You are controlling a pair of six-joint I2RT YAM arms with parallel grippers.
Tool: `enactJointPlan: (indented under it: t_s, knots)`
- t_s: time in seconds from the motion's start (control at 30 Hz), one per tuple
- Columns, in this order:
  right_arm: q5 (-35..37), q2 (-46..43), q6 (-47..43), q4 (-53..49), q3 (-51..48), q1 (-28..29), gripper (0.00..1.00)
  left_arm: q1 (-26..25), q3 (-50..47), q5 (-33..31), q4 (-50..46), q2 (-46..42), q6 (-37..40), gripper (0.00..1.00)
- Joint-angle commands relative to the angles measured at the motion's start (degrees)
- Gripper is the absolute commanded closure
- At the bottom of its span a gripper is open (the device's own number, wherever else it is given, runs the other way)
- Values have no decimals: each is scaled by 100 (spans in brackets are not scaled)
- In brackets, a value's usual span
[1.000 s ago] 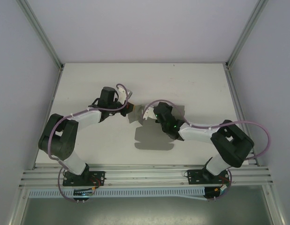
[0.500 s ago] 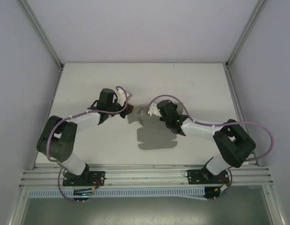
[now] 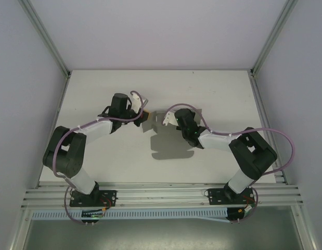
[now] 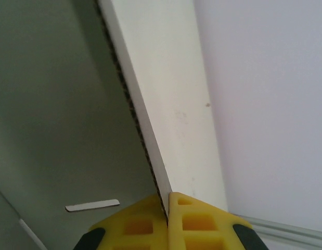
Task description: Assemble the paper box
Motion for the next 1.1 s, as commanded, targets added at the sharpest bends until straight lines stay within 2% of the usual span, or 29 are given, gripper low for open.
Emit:
enactJointPlan:
  t_s: [0.0,0.03,0.07,0.2,0.27,0.33,0.43,0.5,0.63,0.83,0.97,1.07]
  knots:
    - [543,203,-681,1564,-9,47,100,-26,596,-275,-141,229,134,100]
    - [598,219,-837,1809,-85,48,100,-26,664,-317,-162,238,126,100]
    - [679,217,-869,1884,-113,54,100,-21,803,-357,-134,238,114,96]
    - [958,387,-849,2437,-391,191,100,-26,935,-663,-41,610,-27,95]
    - [947,472,-612,2229,-485,290,100,-26,882,-683,-38,735,-126,100]
    - [812,430,65,1469,-432,329,100,-26,740,-593,33,789,-218,100]
    - [198,143,1389,-273,-123,240,100,-26,342,-343,402,648,-157,100]
    - [-135,-60,1740,-552,-118,128,97,-26,163,-134,508,493,-6,100]
    - [-900,-407,1905,-1009,-39,-133,89,-26,40,229,535,329,263,100]
    - [-1798,-513,1813,-1390,206,-510,87,-78,82,501,390,300,546,100]
    - [-2027,-321,1620,-1588,486,-594,86,-110,145,618,288,299,694,100]
    - [-2455,-225,1628,-1912,712,-637,83,-134,291,675,142,300,801,100]
